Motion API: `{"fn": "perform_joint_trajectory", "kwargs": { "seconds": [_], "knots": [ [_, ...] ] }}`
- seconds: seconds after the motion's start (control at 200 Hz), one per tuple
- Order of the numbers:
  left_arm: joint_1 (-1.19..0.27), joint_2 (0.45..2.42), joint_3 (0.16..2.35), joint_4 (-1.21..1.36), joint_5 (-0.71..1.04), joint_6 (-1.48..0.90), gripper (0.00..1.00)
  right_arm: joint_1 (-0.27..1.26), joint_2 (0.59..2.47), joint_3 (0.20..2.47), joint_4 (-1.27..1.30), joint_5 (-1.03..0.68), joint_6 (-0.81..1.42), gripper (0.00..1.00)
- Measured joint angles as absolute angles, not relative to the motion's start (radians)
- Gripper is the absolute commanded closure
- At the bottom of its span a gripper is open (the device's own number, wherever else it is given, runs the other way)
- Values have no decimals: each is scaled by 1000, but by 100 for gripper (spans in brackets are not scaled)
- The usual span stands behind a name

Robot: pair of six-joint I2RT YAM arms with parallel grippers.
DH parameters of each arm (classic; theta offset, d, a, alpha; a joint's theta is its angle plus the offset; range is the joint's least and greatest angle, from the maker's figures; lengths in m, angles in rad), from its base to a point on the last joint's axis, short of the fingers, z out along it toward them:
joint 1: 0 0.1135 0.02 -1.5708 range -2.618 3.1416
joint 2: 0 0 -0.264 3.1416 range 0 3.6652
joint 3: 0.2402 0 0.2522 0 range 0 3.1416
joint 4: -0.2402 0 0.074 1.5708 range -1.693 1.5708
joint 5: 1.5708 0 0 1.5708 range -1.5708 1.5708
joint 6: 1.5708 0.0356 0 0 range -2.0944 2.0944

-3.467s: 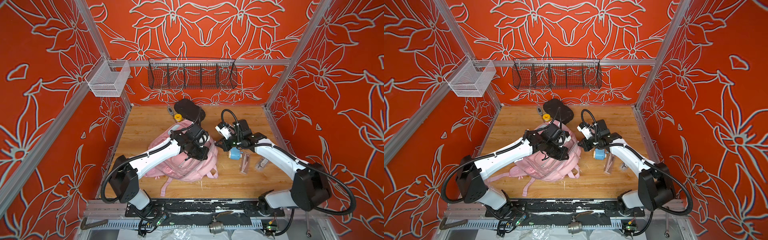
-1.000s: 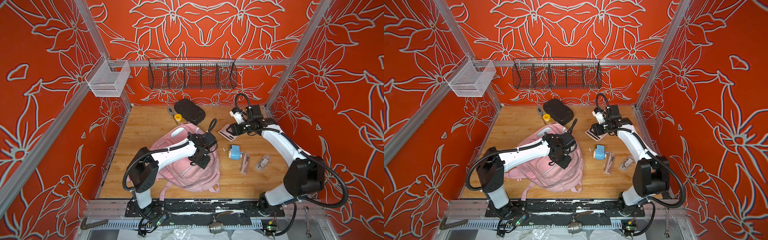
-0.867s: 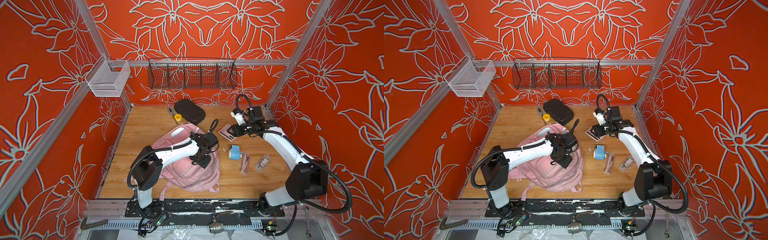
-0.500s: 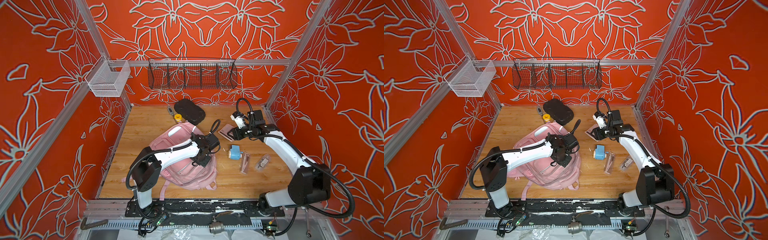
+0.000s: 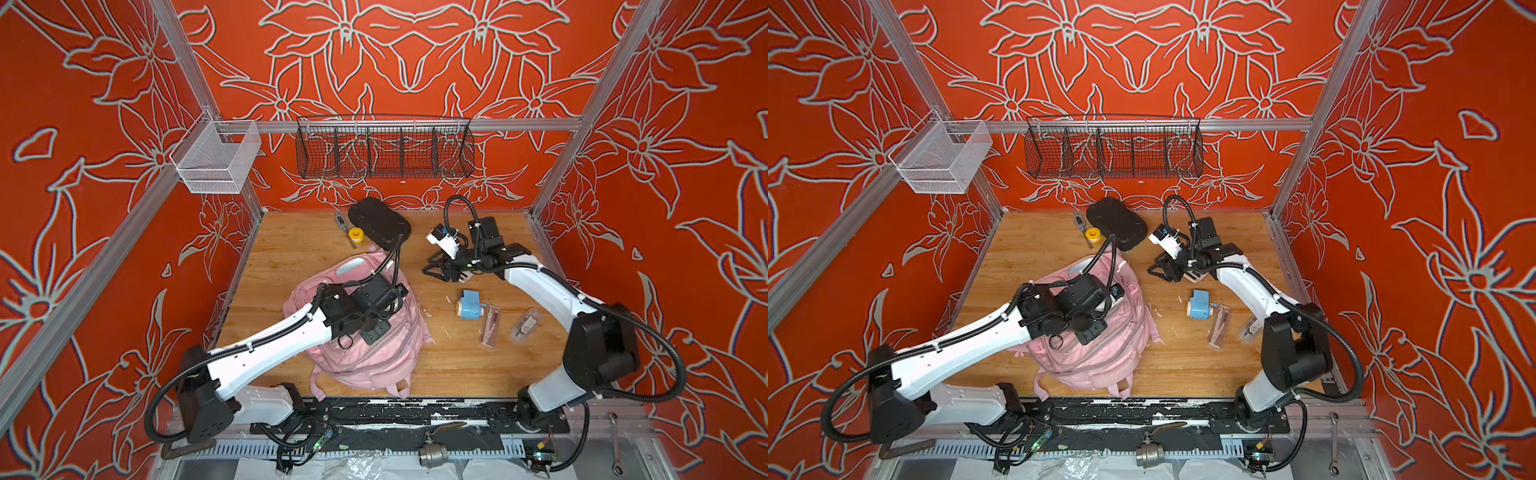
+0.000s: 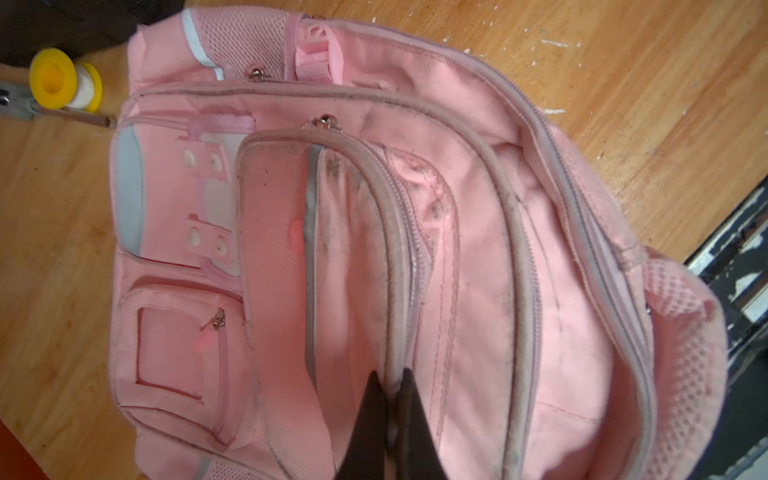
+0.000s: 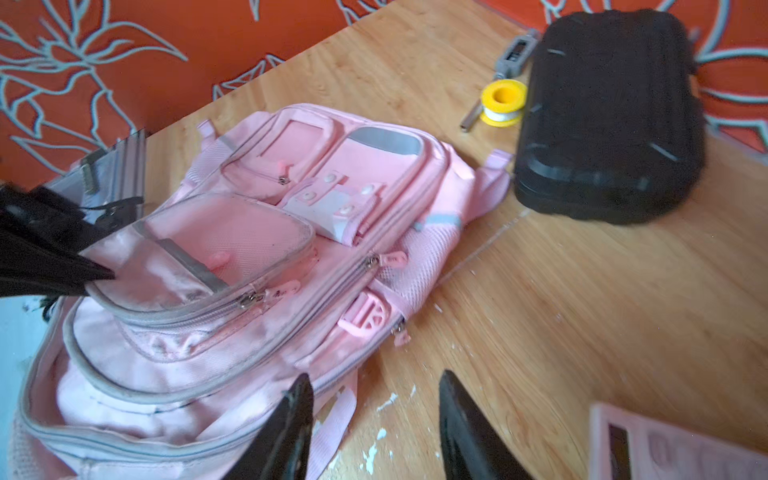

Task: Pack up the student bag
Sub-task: 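Grasp a backpack zipper pull with the right gripper while the left grips the top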

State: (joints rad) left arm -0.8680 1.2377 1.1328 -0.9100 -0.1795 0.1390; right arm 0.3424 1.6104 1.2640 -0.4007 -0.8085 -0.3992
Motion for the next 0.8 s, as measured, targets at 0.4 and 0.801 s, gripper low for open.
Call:
{"fn": "perform_joint_trajectory", "kwargs": {
  "seconds": [0.4, 0.801],
  "knots": [
    [-717, 1094, 1084, -896, -49, 348, 100, 456, 1782, 1346, -443, -878, -555, 48],
    [-633, 1068, 1105, -938, 87, 459, 100, 489, 1928, 1448, -440, -829, -776, 46]
  ]
}}
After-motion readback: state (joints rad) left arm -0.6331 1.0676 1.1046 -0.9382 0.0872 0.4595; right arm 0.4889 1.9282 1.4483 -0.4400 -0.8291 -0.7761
